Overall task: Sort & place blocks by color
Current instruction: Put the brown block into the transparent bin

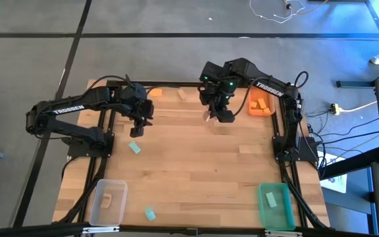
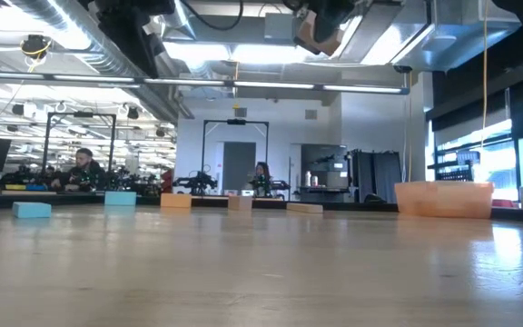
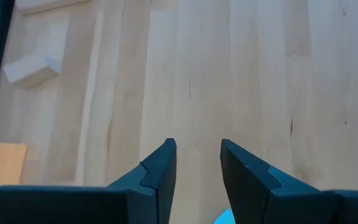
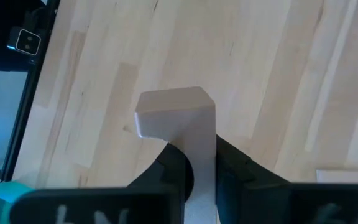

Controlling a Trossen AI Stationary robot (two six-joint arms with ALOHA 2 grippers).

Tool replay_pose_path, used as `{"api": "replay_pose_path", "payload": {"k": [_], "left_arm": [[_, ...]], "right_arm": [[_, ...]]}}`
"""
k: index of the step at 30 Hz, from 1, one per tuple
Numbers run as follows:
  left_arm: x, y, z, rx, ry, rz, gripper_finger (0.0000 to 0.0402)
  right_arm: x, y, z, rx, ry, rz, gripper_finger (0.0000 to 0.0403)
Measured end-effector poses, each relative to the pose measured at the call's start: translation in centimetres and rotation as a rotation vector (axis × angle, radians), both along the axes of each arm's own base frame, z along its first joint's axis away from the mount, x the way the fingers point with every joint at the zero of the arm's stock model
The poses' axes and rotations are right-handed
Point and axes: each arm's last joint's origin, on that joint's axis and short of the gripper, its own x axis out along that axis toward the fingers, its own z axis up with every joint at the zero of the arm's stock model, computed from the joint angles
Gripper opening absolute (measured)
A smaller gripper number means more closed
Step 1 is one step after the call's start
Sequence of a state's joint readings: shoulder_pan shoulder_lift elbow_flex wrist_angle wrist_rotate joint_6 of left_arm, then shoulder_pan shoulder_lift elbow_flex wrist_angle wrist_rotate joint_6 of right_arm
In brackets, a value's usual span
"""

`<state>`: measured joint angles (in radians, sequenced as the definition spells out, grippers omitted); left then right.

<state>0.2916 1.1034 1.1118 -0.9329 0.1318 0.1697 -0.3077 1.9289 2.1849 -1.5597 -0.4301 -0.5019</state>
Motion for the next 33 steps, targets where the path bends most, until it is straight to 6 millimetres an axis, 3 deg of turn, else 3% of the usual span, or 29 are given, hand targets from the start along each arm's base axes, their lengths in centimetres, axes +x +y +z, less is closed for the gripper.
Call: {"api": "replay_pose_path", "payload": {"k": [8, 33], "left_arm": [[0.01, 0.0, 0.0, -0.075, -0.006, 0.097, 0.0115], [0.07, 0.18, 0.06, -0.025, -0.009, 0.115, 0.0115]], "right_arm": [[0.01, 0.03, 0.0, -0.001, -0.001, 0.003, 0.0045], [-0.1, -0.02, -0.13, -0.063, 0.032, -0.01, 0.0045]]}}
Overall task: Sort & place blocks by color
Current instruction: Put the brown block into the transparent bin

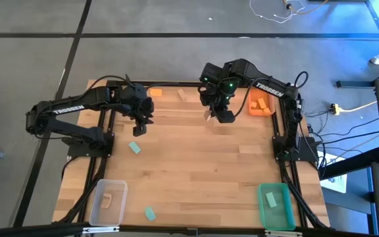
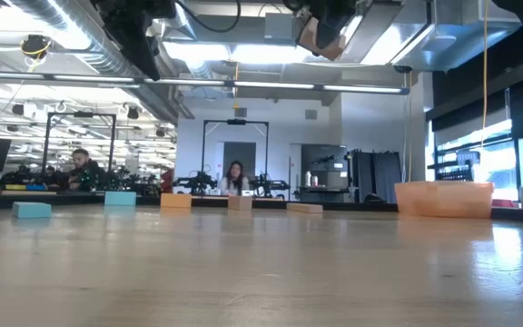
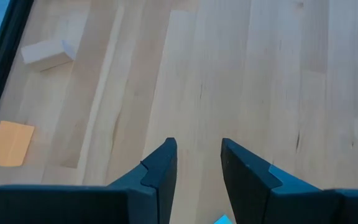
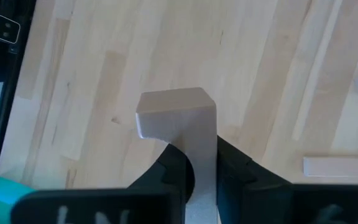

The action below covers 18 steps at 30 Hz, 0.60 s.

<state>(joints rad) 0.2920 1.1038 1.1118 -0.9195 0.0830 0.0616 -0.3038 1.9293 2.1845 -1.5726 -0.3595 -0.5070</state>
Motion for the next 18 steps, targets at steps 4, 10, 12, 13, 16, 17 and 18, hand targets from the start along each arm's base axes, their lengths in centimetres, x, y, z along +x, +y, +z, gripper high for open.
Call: {"api": "replay_pose_path", "payload": {"k": [4, 10, 12, 13, 16, 17, 18], "left_arm": [[0.0, 0.01, 0.0, 0.003, 0.0, 0.002, 0.0115], [-0.1, -0.01, -0.08, -0.002, 0.014, 0.008, 0.0115], [-0.1, -0.01, -0.08, -0.002, 0.014, 0.008, 0.0115], [-0.1, -0.01, -0.08, -0.002, 0.014, 0.008, 0.0115], [-0.11, 0.0, -0.08, 0.002, 0.015, 0.011, 0.0115], [-0.11, 0.01, -0.08, 0.004, 0.016, 0.013, 0.0115], [-0.11, 0.02, -0.08, 0.007, 0.017, 0.013, 0.0115]], "right_arm": [[0.01, 0.0, 0.0, -0.006, -0.001, 0.006, 0.0045], [0.01, -0.06, -0.03, -0.027, 0.003, 0.004, 0.0045], [0.01, -0.06, -0.03, -0.028, 0.003, 0.003, 0.0045], [0.01, -0.06, -0.03, -0.028, 0.003, 0.003, 0.0045], [0.01, -0.06, -0.03, -0.031, 0.002, 0.01, 0.0045], [0.01, -0.06, -0.03, -0.031, 0.002, 0.01, 0.0045], [0.01, -0.07, -0.03, -0.031, 0.002, 0.01, 0.0045]]}}
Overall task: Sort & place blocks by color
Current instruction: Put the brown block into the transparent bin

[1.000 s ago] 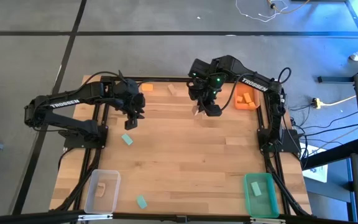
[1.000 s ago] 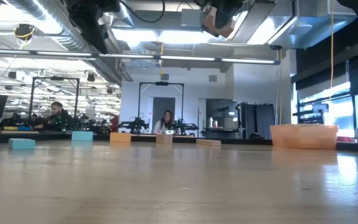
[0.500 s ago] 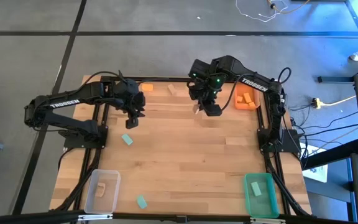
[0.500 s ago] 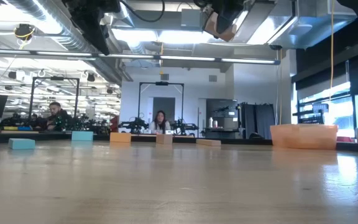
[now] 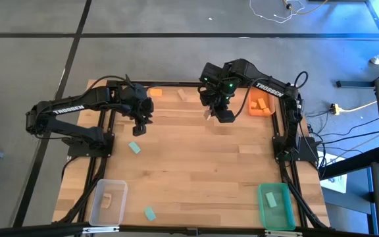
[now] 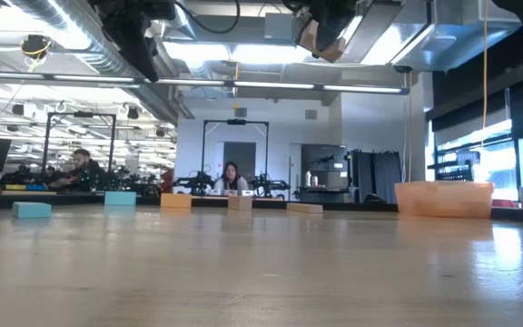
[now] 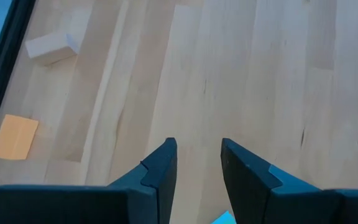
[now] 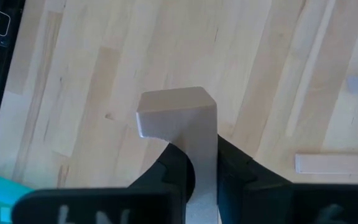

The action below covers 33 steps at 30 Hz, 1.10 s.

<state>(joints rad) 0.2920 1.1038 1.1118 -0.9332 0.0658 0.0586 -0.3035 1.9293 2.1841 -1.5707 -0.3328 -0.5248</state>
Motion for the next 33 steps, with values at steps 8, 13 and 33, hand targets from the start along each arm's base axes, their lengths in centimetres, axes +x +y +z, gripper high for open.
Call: {"api": "replay_pose_path", "payload": {"k": [8, 13, 33], "left_arm": [[0.0, -0.1, 0.0, 0.08, 0.016, -0.119, 0.0123], [0.1, -0.5, 0.0, 0.165, 0.03, -0.252, 0.0142], [0.2, -0.9, 0.0, 0.267, 0.065, -0.284, 0.0256]], "right_arm": [[0.0, 0.0, 0.0, 0.0, 0.0, 0.0, 0.0045], [0.0, 0.0, 0.0, 0.0, 0.0, 0.0, 0.0045], [0.0, 0.0, 0.0, 0.008, 0.005, -0.021, 0.0045]]}}
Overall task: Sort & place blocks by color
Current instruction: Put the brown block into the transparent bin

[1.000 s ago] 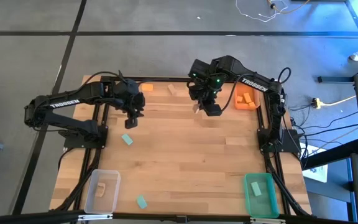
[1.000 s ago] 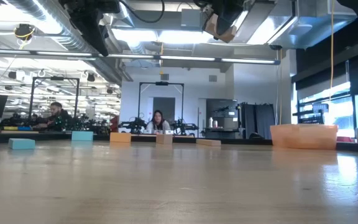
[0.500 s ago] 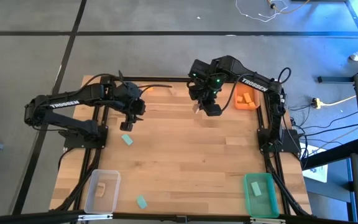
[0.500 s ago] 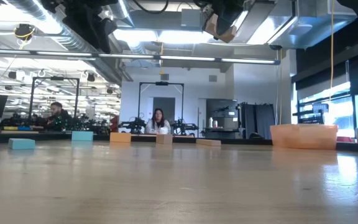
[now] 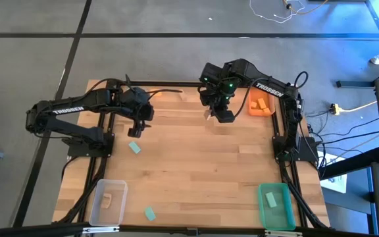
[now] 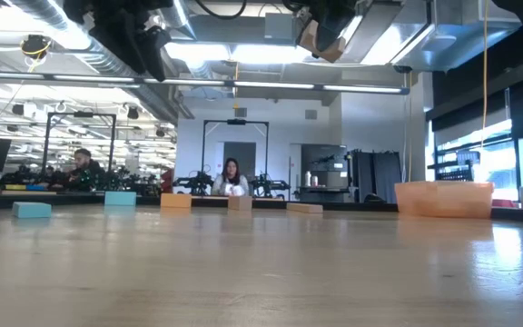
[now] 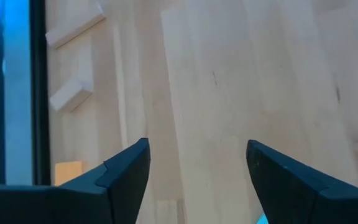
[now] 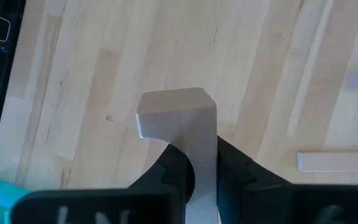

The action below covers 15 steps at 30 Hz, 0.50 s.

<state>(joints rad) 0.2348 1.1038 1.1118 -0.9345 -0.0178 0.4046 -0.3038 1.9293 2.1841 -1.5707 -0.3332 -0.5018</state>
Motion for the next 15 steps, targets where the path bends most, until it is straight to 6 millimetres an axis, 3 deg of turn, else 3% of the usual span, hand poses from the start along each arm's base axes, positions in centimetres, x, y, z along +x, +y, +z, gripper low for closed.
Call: {"api": "replay_pose_path", "payload": {"k": [15], "left_arm": [[0.04, 0.16, 0.06, 0.024, -0.006, 0.052, 0.0258]], "right_arm": [[0.05, 0.13, 0.04, 0.047, -0.013, 0.006, 0.0045]]}}
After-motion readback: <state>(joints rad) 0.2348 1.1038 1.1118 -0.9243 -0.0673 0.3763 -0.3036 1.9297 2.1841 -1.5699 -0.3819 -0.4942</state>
